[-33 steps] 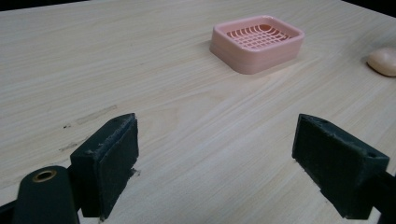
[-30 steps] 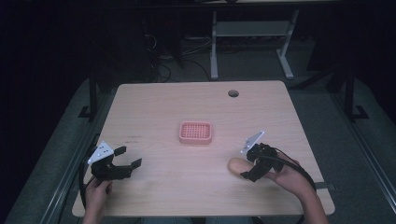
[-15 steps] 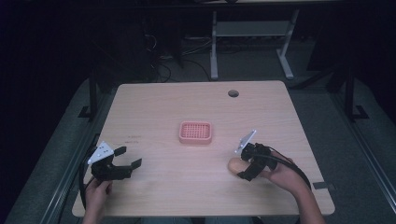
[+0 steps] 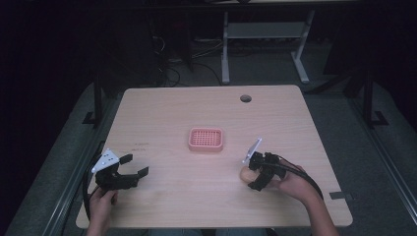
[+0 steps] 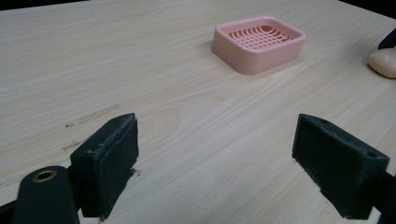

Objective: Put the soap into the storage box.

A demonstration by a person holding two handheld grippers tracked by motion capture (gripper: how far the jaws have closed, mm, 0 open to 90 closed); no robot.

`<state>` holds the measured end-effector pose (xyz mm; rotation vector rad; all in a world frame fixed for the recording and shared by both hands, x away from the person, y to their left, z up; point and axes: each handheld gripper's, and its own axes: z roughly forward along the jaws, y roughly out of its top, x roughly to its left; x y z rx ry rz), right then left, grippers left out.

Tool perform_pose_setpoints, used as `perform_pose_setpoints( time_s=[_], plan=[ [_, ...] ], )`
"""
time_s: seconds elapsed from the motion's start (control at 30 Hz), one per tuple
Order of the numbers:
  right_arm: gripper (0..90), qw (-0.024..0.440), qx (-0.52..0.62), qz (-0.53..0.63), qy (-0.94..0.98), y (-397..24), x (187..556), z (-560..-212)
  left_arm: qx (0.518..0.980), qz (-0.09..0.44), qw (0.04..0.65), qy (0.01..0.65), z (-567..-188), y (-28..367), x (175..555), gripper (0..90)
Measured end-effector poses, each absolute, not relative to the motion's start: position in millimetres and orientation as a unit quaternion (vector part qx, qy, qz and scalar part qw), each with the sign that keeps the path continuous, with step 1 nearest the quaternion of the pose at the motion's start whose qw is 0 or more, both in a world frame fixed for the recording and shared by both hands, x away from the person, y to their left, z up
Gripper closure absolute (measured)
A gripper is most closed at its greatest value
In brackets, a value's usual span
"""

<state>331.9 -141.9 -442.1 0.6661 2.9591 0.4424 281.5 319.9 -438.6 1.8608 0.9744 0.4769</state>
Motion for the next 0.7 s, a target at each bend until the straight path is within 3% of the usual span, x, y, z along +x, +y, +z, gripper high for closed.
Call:
perform_pose_setpoints(
  time_s=[0.7],
  plan=[
    [31.4, 0.03, 0.222, 0.135, 0.965, -139.6, 335.8, -444.7, 0.76, 0.196, 0.474, 0.398, -438.2, 320.5, 281.5, 14.3]
  ],
)
